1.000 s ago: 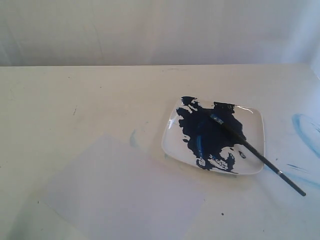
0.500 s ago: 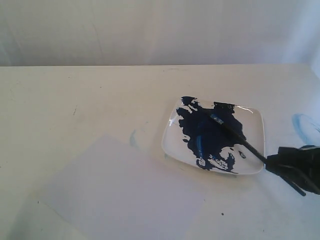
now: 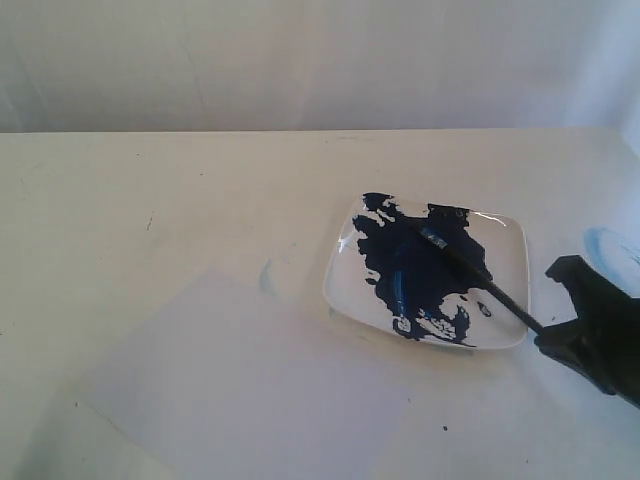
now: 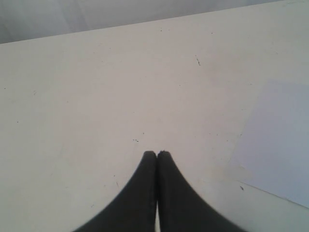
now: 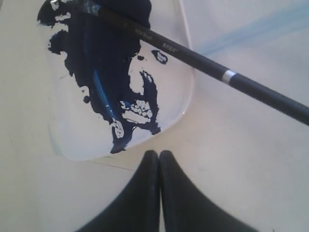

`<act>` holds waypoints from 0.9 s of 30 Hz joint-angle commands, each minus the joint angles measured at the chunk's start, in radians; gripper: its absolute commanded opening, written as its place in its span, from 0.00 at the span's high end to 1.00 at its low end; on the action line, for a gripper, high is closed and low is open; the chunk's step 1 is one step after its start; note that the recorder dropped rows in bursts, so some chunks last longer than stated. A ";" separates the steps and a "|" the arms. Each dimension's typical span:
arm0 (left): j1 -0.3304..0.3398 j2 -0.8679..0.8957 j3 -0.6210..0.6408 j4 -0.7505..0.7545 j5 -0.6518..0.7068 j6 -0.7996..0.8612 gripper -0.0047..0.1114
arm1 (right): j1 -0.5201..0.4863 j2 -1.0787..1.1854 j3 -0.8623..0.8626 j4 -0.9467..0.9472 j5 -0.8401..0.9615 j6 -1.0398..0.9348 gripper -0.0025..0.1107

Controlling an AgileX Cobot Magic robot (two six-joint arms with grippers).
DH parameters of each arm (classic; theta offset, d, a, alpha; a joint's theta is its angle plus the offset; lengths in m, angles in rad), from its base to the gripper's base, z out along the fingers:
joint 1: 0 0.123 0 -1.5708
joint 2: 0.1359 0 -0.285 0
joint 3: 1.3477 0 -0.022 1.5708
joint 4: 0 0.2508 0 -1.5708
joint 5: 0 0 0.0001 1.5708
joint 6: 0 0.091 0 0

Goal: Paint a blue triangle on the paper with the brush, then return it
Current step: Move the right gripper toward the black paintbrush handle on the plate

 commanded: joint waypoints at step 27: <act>0.003 -0.004 0.004 -0.004 -0.002 -0.003 0.96 | 0.004 0.121 -0.296 -0.699 0.354 0.392 0.98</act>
